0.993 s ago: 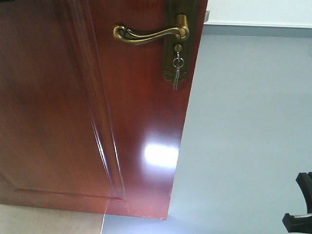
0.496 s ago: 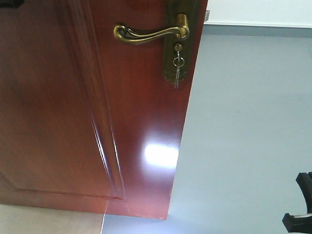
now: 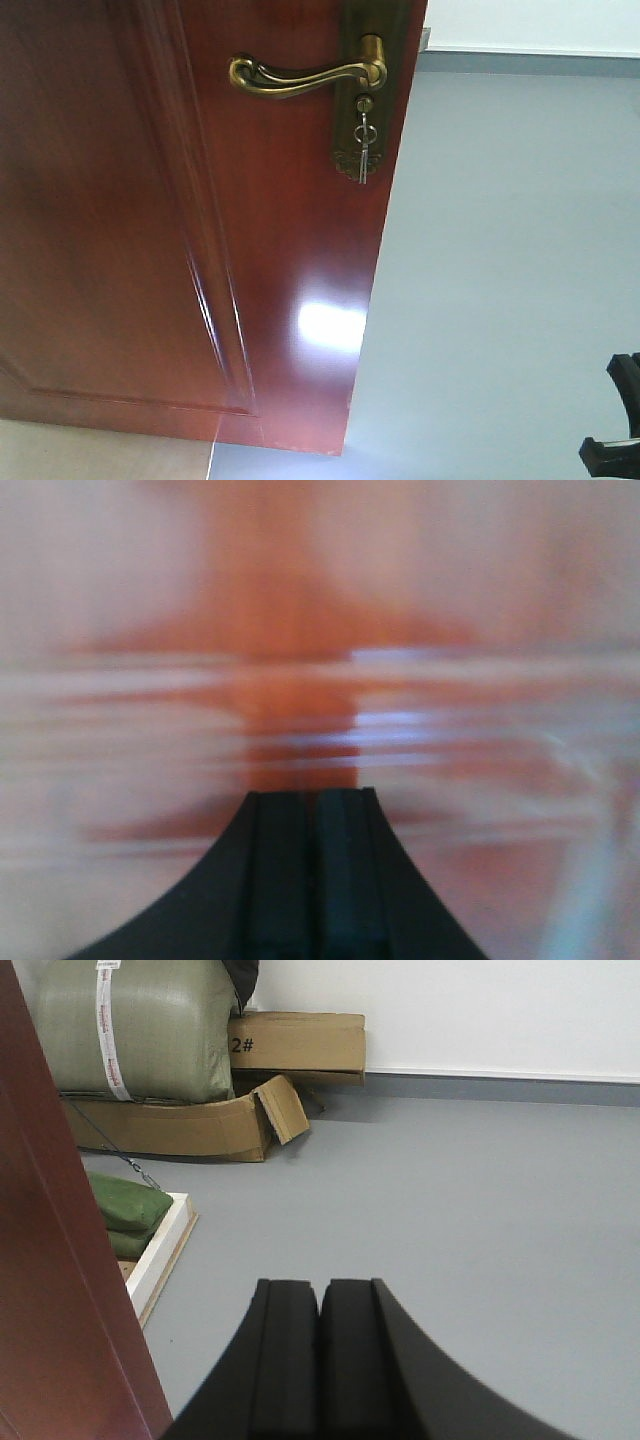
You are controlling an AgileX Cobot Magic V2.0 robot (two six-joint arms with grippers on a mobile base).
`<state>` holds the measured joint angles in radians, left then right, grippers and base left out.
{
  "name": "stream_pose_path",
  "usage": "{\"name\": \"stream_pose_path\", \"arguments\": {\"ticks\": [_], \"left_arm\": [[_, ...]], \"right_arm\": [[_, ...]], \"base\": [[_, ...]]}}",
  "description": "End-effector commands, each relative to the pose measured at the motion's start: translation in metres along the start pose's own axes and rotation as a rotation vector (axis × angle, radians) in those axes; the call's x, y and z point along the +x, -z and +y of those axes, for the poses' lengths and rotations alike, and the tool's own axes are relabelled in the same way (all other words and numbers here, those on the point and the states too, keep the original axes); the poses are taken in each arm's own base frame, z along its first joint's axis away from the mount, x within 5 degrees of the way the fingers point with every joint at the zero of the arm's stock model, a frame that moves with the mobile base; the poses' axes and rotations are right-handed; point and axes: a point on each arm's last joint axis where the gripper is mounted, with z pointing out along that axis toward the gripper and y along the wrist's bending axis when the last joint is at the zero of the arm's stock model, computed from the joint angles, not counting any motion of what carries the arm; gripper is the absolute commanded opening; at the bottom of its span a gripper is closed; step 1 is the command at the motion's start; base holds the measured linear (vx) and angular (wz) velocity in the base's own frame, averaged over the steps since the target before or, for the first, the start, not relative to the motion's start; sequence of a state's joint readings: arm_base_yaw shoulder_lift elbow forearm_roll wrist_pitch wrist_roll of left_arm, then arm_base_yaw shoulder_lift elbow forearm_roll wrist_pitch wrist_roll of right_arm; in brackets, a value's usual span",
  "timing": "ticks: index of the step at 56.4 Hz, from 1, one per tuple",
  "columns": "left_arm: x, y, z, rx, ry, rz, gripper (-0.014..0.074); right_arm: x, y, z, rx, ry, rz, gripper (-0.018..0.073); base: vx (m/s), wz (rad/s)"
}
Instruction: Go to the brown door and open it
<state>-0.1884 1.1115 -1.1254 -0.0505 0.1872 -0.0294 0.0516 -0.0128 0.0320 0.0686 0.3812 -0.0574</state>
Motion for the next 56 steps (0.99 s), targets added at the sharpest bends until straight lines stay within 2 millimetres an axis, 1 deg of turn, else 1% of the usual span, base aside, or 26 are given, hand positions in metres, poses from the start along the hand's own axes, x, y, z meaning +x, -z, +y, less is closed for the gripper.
{"name": "stream_pose_path", "arguments": {"ticks": [1, 6, 9, 16, 19, 22, 26, 30, 31, 38, 45, 51, 56], "left_arm": [[-0.026, 0.019, -0.004, 0.011, -0.024, -0.162, 0.0146], [-0.025, 0.042, -0.003, 0.012, -0.048, -0.224, 0.0146], [-0.020, 0.057, -0.003, 0.014, -0.051, -0.262, 0.0146], [0.006, 0.091, 0.000, 0.013, -0.050, -0.309, 0.0146], [0.021, 0.104, 0.001, 0.013, -0.050, -0.306, 0.0146], [0.042, 0.119, 0.002, 0.012, -0.049, -0.296, 0.0146], [0.069, 0.133, 0.005, 0.012, -0.040, -0.281, 0.0146], [0.100, 0.146, 0.007, 0.011, -0.038, -0.262, 0.0146], [0.113, 0.150, 0.008, 0.007, -0.036, -0.255, 0.0146], [0.166, 0.162, 0.015, -0.037, -0.029, -0.223, 0.0146], [0.207, 0.169, 0.022, -0.093, -0.002, -0.211, 0.0146], [0.232, 0.171, 0.025, -0.124, 0.015, -0.211, 0.0146], [0.238, 0.174, 0.026, -0.145, 0.004, -0.169, 0.0146]], "right_arm": [[-0.006, 0.000, 0.000, 0.005, 0.014, -0.081, 0.0000], [-0.006, 0.000, 0.000, 0.005, 0.014, -0.081, 0.0000], [-0.006, 0.000, 0.000, 0.005, 0.014, -0.081, 0.0000], [-0.006, 0.000, 0.000, 0.005, 0.014, -0.081, 0.0000], [-0.006, 0.000, 0.000, 0.005, 0.014, -0.081, 0.0000], [-0.006, 0.000, 0.000, 0.005, 0.014, -0.081, 0.0000], [-0.006, 0.000, 0.000, 0.005, 0.014, -0.081, 0.0000], [-0.006, 0.000, 0.000, 0.004, 0.014, -0.077, 0.0000], [-0.006, 0.000, 0.000, 0.005, 0.014, -0.078, 0.0000], [-0.006, 0.000, 0.000, 0.005, 0.014, -0.078, 0.0000], [-0.006, 0.000, 0.000, 0.005, 0.014, -0.078, 0.0000], [-0.006, 0.000, 0.000, 0.005, 0.014, -0.078, 0.0000], [-0.006, 0.000, 0.000, 0.005, 0.014, -0.078, 0.0000]], "base": [[0.00, 0.00], [0.00, 0.00], [0.00, 0.00], [0.00, 0.00], [0.00, 0.00], [0.00, 0.00], [0.00, 0.00], [0.00, 0.00], [0.00, 0.00], [0.00, 0.00], [0.00, 0.00], [0.00, 0.00], [0.00, 0.00]]}}
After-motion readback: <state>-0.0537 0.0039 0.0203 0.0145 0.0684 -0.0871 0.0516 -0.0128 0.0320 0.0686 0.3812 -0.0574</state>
